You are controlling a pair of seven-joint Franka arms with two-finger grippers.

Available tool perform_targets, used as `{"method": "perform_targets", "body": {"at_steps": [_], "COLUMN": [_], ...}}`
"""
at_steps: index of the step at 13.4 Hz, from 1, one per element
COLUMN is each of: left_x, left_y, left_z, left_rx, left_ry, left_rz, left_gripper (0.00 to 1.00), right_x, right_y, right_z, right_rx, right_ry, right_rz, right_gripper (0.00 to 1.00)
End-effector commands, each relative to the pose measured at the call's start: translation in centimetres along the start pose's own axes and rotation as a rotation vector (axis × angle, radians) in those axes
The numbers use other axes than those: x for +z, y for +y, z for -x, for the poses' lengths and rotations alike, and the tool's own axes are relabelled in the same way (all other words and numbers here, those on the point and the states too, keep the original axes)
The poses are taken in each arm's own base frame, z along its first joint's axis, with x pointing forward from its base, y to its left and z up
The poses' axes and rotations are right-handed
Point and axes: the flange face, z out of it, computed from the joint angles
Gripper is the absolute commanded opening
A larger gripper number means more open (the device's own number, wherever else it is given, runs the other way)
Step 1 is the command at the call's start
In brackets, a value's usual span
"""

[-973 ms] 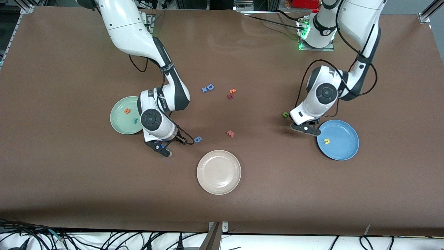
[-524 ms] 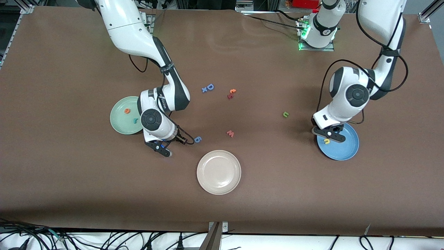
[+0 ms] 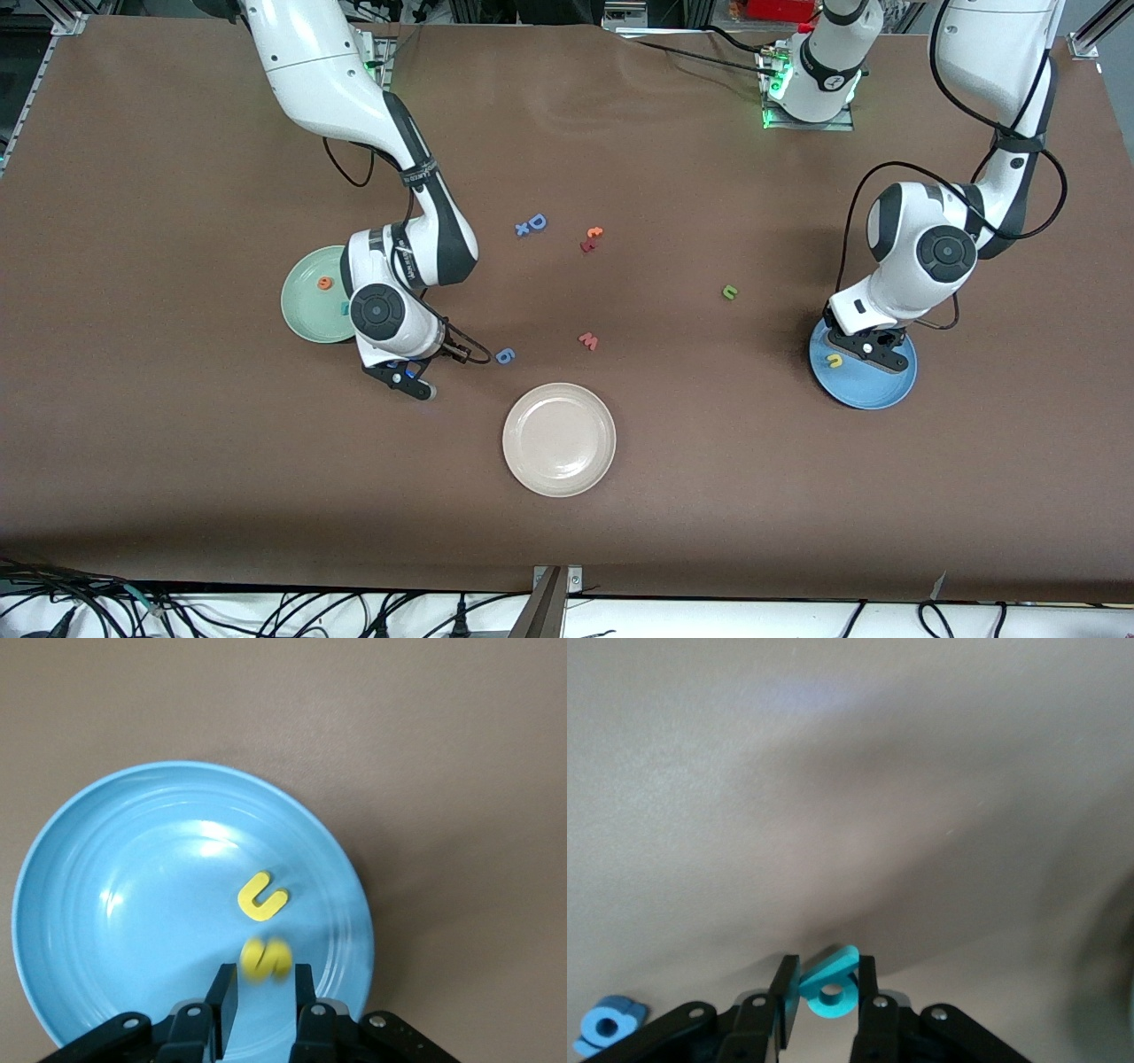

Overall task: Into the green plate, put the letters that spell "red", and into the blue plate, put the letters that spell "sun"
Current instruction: 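Drop the teal 6 on the green plate while the left gripper reaches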

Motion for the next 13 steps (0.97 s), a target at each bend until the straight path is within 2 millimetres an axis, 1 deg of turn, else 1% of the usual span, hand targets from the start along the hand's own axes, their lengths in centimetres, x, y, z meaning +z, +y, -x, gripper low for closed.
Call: {"method": "perform_targets", "body": {"at_steps": [1,2,3,4,5,6,8,9,10,11,12,13], "left_x": [0.2,0.1,-0.5,-1.0,-1.6,-2.0,-3.4,-3.9,-4.4,-4.5,-4.5,-4.4], "left_y": [-0.3,-0.3,-0.3,0.1,0.9,1.8,4.4,6.1,8.4,10.3,11.6,12.6], "left_z": [-0.5,-0.5,-0.8,-1.3,-1.5,-1.8,-2.6,-3.0,-3.4,-3.7,-3.9,-4.1], "left_rx": [0.026,0.022,0.011,0.006,-0.008,-0.009,0.009,0.034,0.061,0.044,0.058,0.079], "left_ry": [0.005,0.007,0.016,0.018,0.016,0.011,0.026,0.018,0.011,0.008,0.008,0.006], "left_rz": [-0.011,-0.011,-0.014,-0.011,-0.005,0.005,0.03,0.045,0.065,0.092,0.098,0.1], "left_gripper": [0.74,0.78,0.77,0.77,0.78,0.78,0.8,0.8,0.8,0.81,0.81,0.81], "right_x": [-2.9,-3.3,-3.7,-4.4,-4.6,-4.3,-3.9,-4.2,-4.2,-3.5,-3.1,-2.8], "right_y": [2.0,2.7,3.4,4.8,6.6,8.4,10.5,11.7,13.3,15.4,17.2,18.4], "right_z": [-0.7,-0.7,-0.5,-0.7,-0.9,-1.0,-1.0,-0.5,-0.4,-0.7,-1.0,-1.2], "right_rx": [-0.07,-0.084,-0.088,-0.107,-0.147,-0.169,-0.187,-0.18,-0.185,-0.209,-0.226,-0.236], "right_ry": [-0.034,-0.052,-0.061,-0.066,-0.077,-0.089,-0.115,-0.129,-0.144,-0.171,-0.191,-0.202], "right_rz": [0.027,0.037,0.035,0.032,0.031,0.031,0.037,0.029,0.03,0.04,0.044,0.044], "right_gripper": [0.18,0.18,0.18,0.18,0.18,0.18,0.18,0.18,0.18,0.18,0.18,0.18]}}
